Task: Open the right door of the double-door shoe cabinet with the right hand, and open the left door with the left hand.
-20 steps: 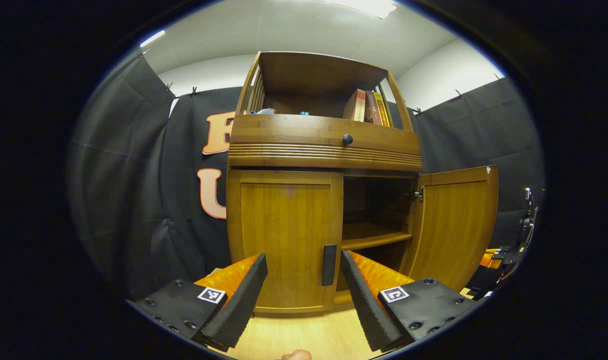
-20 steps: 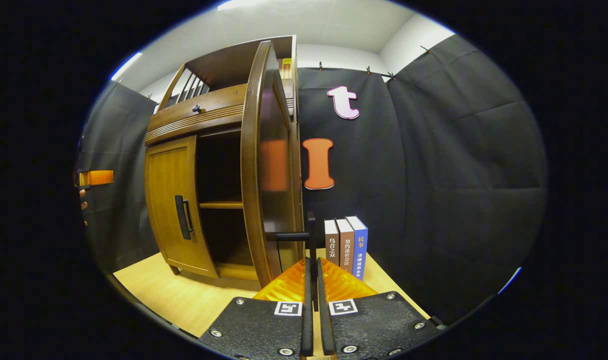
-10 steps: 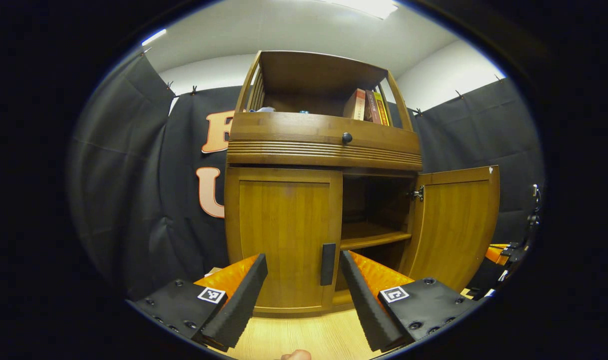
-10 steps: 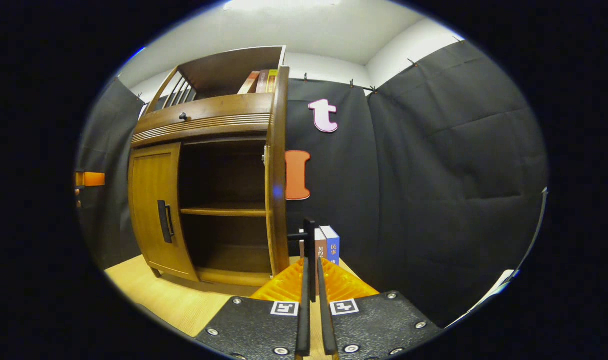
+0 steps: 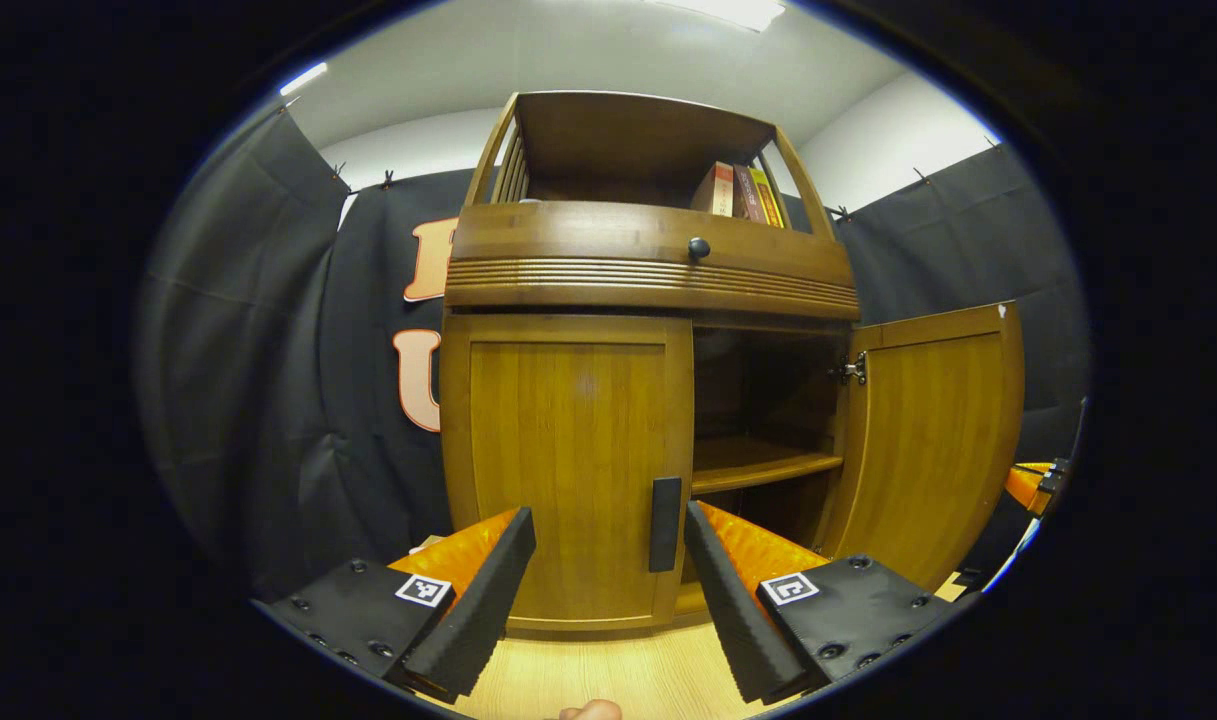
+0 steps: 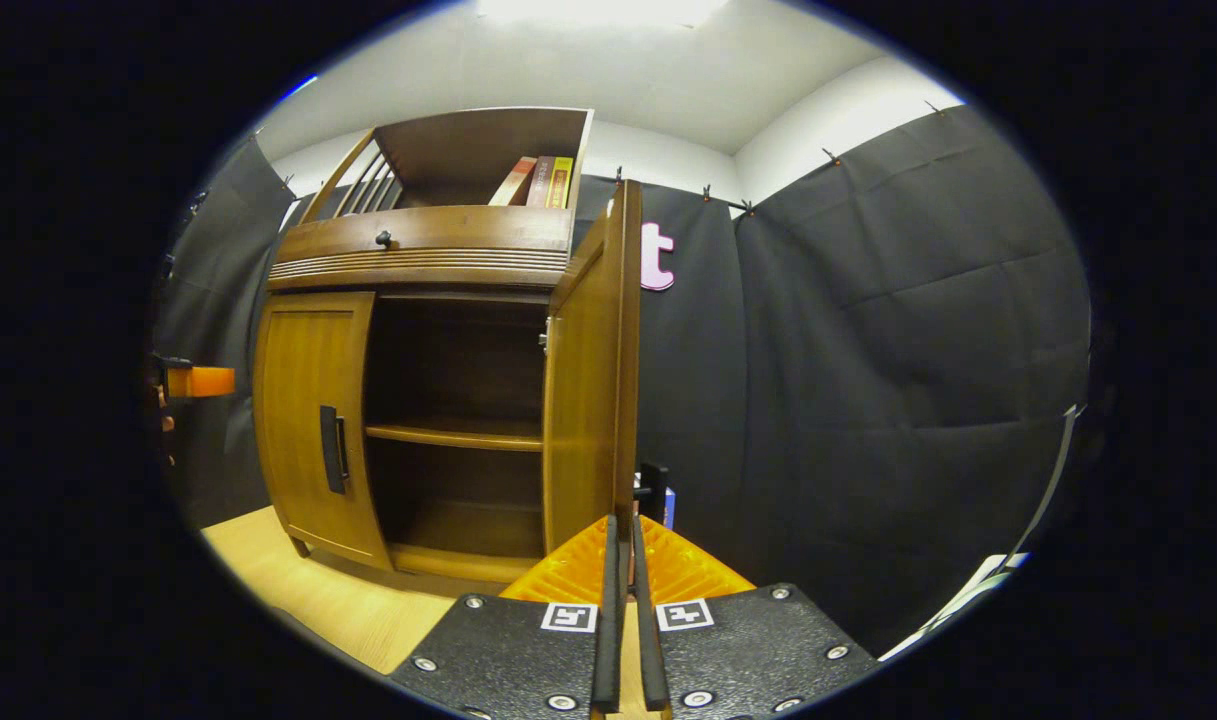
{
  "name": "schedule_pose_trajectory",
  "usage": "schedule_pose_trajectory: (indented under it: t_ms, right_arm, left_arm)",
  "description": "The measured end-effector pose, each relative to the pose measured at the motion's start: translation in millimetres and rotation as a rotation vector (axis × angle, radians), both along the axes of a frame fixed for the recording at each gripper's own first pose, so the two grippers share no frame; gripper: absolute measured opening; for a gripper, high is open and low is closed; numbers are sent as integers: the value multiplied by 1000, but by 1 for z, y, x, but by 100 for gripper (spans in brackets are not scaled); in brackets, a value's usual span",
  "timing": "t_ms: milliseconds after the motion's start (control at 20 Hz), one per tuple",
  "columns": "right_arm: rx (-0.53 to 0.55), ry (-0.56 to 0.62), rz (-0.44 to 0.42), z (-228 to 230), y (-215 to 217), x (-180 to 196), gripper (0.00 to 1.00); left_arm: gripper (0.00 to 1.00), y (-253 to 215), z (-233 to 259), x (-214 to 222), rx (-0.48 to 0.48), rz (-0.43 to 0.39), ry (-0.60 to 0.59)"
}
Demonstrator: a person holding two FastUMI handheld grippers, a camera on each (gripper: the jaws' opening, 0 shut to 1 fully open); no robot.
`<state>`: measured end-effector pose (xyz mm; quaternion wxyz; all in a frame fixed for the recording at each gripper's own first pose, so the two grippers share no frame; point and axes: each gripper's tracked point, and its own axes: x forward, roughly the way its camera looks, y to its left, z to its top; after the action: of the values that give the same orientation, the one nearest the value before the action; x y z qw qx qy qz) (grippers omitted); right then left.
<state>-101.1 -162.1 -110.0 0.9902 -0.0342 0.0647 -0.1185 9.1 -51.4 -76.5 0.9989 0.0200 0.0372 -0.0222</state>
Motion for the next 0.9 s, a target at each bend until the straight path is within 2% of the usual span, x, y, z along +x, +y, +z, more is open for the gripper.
schedule_pose_trajectory:
  t_ms: [50,100,150,200,250,300,350,450,500,550,600,650,750,800,850,900]
  right_arm:
    - [14,4,11,-2,7,0,7]
    - [23,6,18,-3,13,0,21]
    - [25,8,27,-5,17,2,21]
    - [23,11,32,-6,21,4,7]
    - [27,14,47,-7,26,5,8]
    - [33,11,62,-6,33,8,15]
    - [39,7,77,-5,40,10,16]
    - [48,0,104,-5,53,17,17]
    - [49,-2,111,-5,56,21,9]
    - [51,-6,117,-4,60,23,21]
    - [56,-9,124,-4,64,27,22]
    - [64,-12,134,-4,69,30,34]
    - [72,-11,153,-9,77,35,35]
    - [71,-8,160,-11,80,37,31]
    - [68,-6,167,-12,84,37,54]
    - [65,-5,173,-13,87,40,52]
  left_arm:
    - [95,0,-6,6,-7,2,6]
    - [95,0,-13,10,-11,3,12]
    - [95,0,-17,16,-9,8,10]
    - [95,-1,-21,21,-4,13,2]
    - [95,1,-24,27,-2,21,-1]
    - [95,0,-30,31,-6,22,1]
    - [95,-1,-31,34,-8,17,-5]
    - [95,-6,-32,43,-6,-2,-22]
    - [95,-11,-35,47,-9,-16,-22]
    - [96,-16,-38,51,-11,-30,-13]
    - [96,-20,-42,55,-9,-39,-7]
    - [98,-23,-44,60,1,-41,-3]
    - [95,-28,-50,71,22,-42,5]
    - [95,-33,-54,75,25,-48,13]
    - [95,-37,-58,80,25,-56,22]
    - [95,-41,-64,85,25,-62,34]
